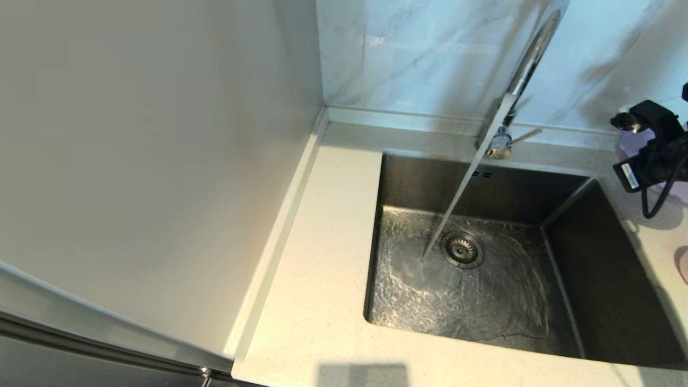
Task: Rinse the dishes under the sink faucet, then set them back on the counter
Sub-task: Rinse the plate
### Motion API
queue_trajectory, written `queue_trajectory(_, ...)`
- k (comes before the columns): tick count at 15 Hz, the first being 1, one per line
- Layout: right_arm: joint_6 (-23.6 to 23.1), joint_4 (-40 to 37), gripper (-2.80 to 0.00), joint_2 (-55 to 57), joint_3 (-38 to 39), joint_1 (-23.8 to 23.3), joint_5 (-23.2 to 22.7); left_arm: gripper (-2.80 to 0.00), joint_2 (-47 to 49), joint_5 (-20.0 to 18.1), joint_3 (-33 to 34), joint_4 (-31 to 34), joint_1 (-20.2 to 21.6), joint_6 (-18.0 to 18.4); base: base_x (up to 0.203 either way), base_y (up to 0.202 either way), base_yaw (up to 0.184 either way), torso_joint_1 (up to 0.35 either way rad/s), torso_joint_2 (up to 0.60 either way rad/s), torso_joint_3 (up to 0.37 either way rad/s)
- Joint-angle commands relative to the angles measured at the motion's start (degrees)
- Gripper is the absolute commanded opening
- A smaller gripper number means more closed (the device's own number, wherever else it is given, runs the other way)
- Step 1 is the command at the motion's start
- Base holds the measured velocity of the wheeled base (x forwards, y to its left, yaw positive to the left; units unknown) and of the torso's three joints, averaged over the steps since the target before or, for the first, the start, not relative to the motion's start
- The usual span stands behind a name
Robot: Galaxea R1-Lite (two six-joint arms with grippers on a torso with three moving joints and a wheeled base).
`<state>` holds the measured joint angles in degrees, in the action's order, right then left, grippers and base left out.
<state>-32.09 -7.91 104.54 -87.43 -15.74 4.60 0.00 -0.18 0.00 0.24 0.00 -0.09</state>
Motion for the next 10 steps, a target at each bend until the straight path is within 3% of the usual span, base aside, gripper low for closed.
queue_trajectory(1,-1.28,-4.49,-2.80,-9.35,5.52,0.28,-3.29,-2.80,0.00,0.01,0.00,0.02,0.00,0.00,0.000,0.000,0.000,0.000,0.00,0.000)
queue_trajectory(5,-1.87,-29.39,-2.80,-18.57,7.44,1.27,-7.22,-2.80,0.00,0.01,0.00,0.02,0.00,0.00,0.000,0.000,0.000,0.000,0.00,0.000)
queue_trajectory(9,-3.07,-37.14,-2.80,-24.47,7.53,2.58,-25.09,-2.80,0.00,0.01,0.00,0.02,0.00,0.00,0.000,0.000,0.000,0.000,0.00,0.000)
queue_trajectory(10,-4.39,-38.40,-2.80,-25.45,7.53,4.01,-27.29,-2.80,0.00,0.01,0.00,0.02,0.00,0.00,0.000,0.000,0.000,0.000,0.00,0.000)
